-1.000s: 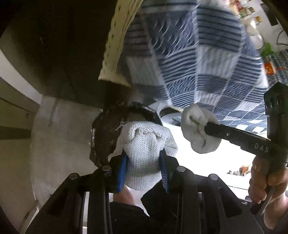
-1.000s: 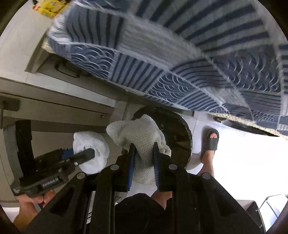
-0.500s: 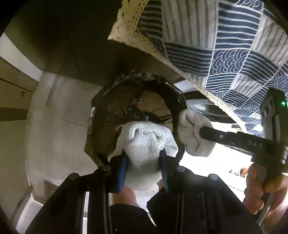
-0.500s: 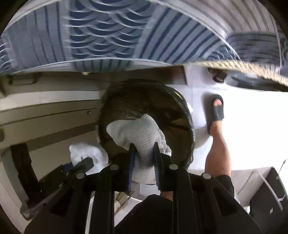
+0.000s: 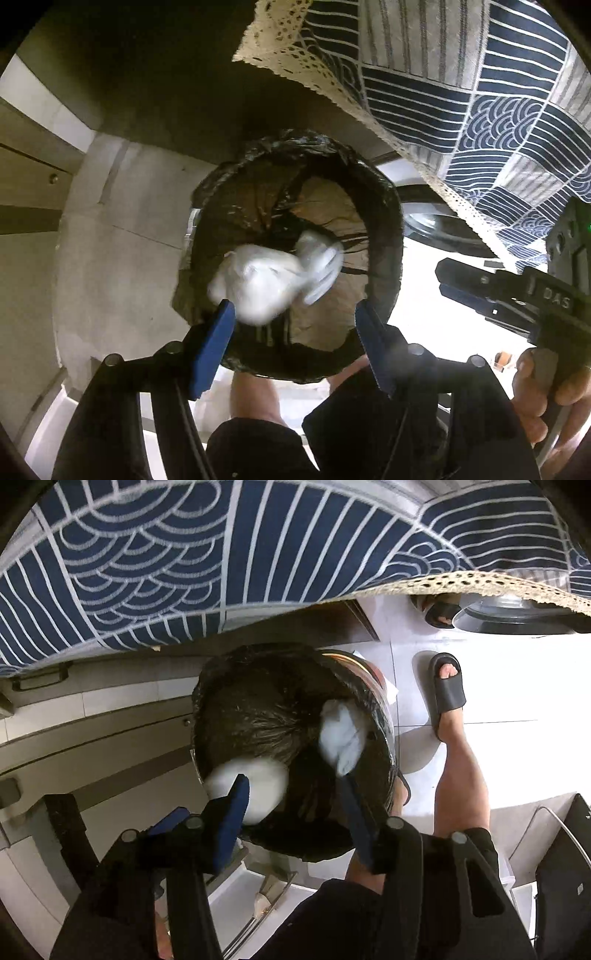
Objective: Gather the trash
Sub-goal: 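Open the left tool and the right tool to drop both items into the bin, then raise both tools back toward the remaining trash on the counter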
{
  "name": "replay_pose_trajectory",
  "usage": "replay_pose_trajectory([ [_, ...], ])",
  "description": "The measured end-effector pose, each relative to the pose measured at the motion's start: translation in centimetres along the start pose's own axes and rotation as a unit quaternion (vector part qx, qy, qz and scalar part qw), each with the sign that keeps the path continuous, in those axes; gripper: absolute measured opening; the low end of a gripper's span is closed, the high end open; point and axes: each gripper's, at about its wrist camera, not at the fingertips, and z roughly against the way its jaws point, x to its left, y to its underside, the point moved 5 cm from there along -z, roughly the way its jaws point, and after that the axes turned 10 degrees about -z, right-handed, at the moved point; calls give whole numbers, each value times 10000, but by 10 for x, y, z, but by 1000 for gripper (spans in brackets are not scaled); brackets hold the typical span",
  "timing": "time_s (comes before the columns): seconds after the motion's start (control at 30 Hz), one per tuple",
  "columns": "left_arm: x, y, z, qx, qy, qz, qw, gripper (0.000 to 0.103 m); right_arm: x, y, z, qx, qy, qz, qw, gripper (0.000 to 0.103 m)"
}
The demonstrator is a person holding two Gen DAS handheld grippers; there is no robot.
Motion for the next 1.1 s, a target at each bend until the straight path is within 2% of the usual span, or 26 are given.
replay_pose_trajectory([
  [0.2,-3,-1,10,-75,-61,57,9999,65,-5,5,13,-45,73,243,9997,52],
  [0.33,-9,-1,26,-147,-65,23,9999,65,-9,12,37,-195,160,374,9990,52],
  [0.53,-31,-2,61,-353,8,-292,9989,65,-10,26,77,-456,133,521,9975,52],
  [0.8,-58,-9,121,-761,6,-778,9941,65,11,58,146,-1057,-123,999,9893,56],
  [0.87,-67,-12,135,-897,-73,-929,9916,65,18,66,166,-1317,-173,1182,9841,61],
  [0.97,-83,-18,160,-1134,-228,-1220,9858,65,27,74,193,-1640,-237,1357,9768,63],
  [1.1,-98,-29,193,-1417,-217,-1449,9790,65,39,79,229,-2103,-372,1495,9654,66],
])
